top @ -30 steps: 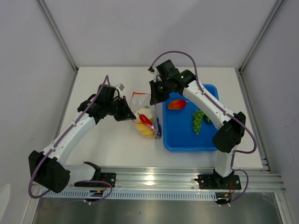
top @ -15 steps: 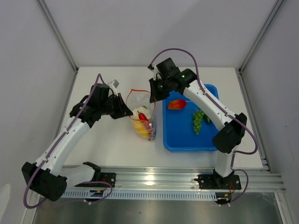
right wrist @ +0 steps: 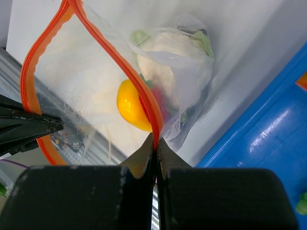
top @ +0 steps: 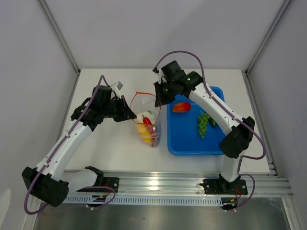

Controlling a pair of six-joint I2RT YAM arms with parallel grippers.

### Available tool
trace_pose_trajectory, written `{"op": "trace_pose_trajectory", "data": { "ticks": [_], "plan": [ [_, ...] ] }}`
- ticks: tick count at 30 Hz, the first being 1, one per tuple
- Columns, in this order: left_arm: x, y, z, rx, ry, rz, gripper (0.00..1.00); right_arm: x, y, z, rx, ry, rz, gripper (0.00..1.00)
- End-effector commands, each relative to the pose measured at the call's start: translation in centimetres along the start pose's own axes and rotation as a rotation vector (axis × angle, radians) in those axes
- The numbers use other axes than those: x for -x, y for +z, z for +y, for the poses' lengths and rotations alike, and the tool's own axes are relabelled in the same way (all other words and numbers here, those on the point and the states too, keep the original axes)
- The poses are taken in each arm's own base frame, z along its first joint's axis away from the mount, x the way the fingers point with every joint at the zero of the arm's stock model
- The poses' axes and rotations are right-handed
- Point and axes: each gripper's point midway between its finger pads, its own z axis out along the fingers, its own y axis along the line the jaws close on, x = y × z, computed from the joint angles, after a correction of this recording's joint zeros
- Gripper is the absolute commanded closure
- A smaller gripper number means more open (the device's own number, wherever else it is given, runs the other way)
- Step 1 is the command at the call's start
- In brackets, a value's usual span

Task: Place the food in the zip-top bag and seal the zipper
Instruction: Adjust the zipper food storage bag at the center of the board.

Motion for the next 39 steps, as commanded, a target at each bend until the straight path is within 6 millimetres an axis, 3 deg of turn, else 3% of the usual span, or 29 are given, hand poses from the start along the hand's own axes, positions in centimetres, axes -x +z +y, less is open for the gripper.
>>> {"op": "trace_pose_trajectory", "data": {
  "ticks": [1, 7, 13, 15, 22, 24, 26, 30, 35, 39],
  "plan": [
    [1.2, -0.8, -1.4, -0.055, 0.047, -0.035, 0.99, 1.3, -1.9, 0.9, 0.01, -0.021, -0.068, 0.96],
    [1.3, -0.5, -1.4, -0.053, 0.045, -0.029, 0.99, 2.7, -3.3, 1.5, 0.007, -0.038, -0.111, 0.67],
    [1.2, -0.2, -1.2, -0.046, 0.042, -0.024, 0.99, 5.0, -5.9, 1.0, -0.048, -0.058, -0.194, 0.52],
    [1.3, -0.2, -1.1, -0.044, 0.041, -0.023, 0.99, 5.5, -6.7, 0.4, -0.062, -0.044, -0.214, 0.49],
    [1.4, 0.0, -1.2, -0.045, 0.036, -0.02, 1.0, 8.8, -11.5, -2.4, -0.198, -0.058, -0.389, 0.23],
    [1.4, 0.1, -1.2, -0.048, 0.031, -0.019, 0.99, 9.4, -12.3, -3.7, -0.23, -0.027, -0.416, 0.15],
    [1.3, 0.1, -1.2, -0.048, 0.027, -0.015, 0.99, 9.9, -13.0, -6.3, -0.27, 0.042, -0.432, 0.02],
    [1.1, 0.2, -1.1, -0.046, 0.025, -0.008, 0.99, 10.2, -13.8, -11.5, -0.378, 0.199, -0.484, 0.01],
    [1.2, 0.0, -1.2, -0.046, 0.025, -0.015, 0.99, 6.5, -11.8, -18.2, -0.525, 0.343, -0.406, 0.01],
    [1.1, 0.1, -1.1, -0.043, 0.022, -0.011, 0.99, 2.4, -9.0, -21.3, -0.575, 0.386, -0.26, 0.01]
  ]
}}
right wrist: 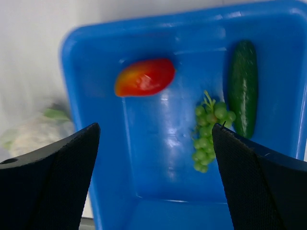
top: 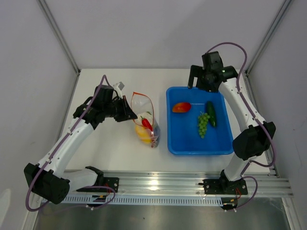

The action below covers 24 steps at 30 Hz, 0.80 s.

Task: Place the food in the zip-top bag and seal the zipper
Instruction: Adjust the zipper food storage bag at the center of the board, then pick up the fake fruit from the bin.

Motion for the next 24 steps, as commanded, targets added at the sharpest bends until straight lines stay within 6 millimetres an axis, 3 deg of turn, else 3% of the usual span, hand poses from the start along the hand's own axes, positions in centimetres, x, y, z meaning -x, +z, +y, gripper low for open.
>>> {"op": "trace_pose_trajectory", "data": {
  "ticks": [1, 12, 24],
  "plan": [
    [1.5, -0.7, -1.4, -0.047, 0.032, -0.044, 0.99, -2.5, 1.8, -2.8, -0.102, 0.011, 0.067, 0.01],
    [1.5, -0.6, -1.7, -0.058, 0.026, -0.034, 0.99, -12.3, 4.7, -6.7, -0.192, 0.013, 0.285, 0.01],
    [1.4, -0.7, -1.7, -0.06, 0.029, -0.036, 0.99, -17.4, 6.2, -8.6, -0.25, 0.04, 0.383, 0.02]
  ]
}}
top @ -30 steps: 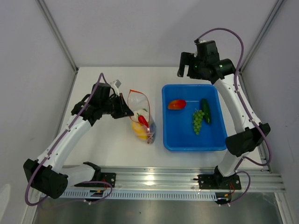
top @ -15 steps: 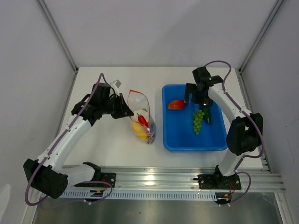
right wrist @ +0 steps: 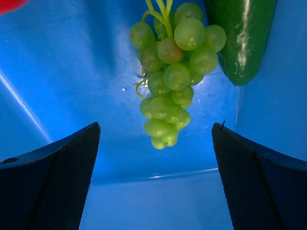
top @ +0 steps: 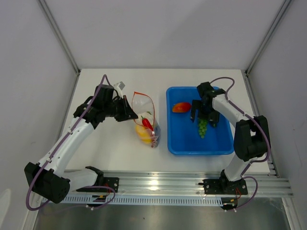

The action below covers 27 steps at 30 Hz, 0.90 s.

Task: Place the food in the zip-top bag and seal the zipper
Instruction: Pick up the fake fruit from the bin.

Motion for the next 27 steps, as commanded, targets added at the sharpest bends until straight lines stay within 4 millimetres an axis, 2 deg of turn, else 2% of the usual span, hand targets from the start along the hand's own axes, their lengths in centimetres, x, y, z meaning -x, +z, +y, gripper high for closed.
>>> {"op": "trace_pose_trajectory", "data": {
  "ticks": [1, 8, 13, 16, 19, 20, 23, 27],
  "plan": [
    [1.4, -0.8, -1.4, -0.047, 0.033, -0.046, 1.0, 0.2, 0.4, -0.2, -0.001, 0.034, -0.036, 0.03],
    [1.3, -0.8, -1.4, -0.05, 0.033, -0.042, 1.0, -0.2, 2.3, 0.0, 0.008, 0.024, -0.038, 0.11],
    [1.3, -0.8, -1.5, -0.056, 0.034, -0.043, 0.99, -0.2, 3.6, 0.3, 0.027, 0.012, -0.053, 0.21],
    [1.2, -0.8, -1.5, -0.056, 0.033, -0.04, 0.99, -0.4, 4.2, 0.3, 0.023, 0.002, -0.041, 0.31],
    [1.3, -1.0, -1.6, -0.057, 0.039, -0.047, 0.99, -0.7, 4.8, 0.0, 0.004, 0.007, -0.03, 0.35],
    [1.3, -0.9, -1.5, -0.054, 0.039, -0.047, 0.99, -0.8, 4.9, -0.1, 0.002, 0.008, -0.025, 0.4],
    [1.5, -0.9, -1.5, -0.051, 0.046, -0.047, 0.99, -1.0, 5.4, 0.0, -0.003, 0.014, -0.016, 0.45],
    [1.8, -0.9, -1.8, -0.062, 0.052, -0.05, 0.99, -1.3, 5.9, 0.0, -0.008, 0.008, 0.0, 0.57]
  ]
}}
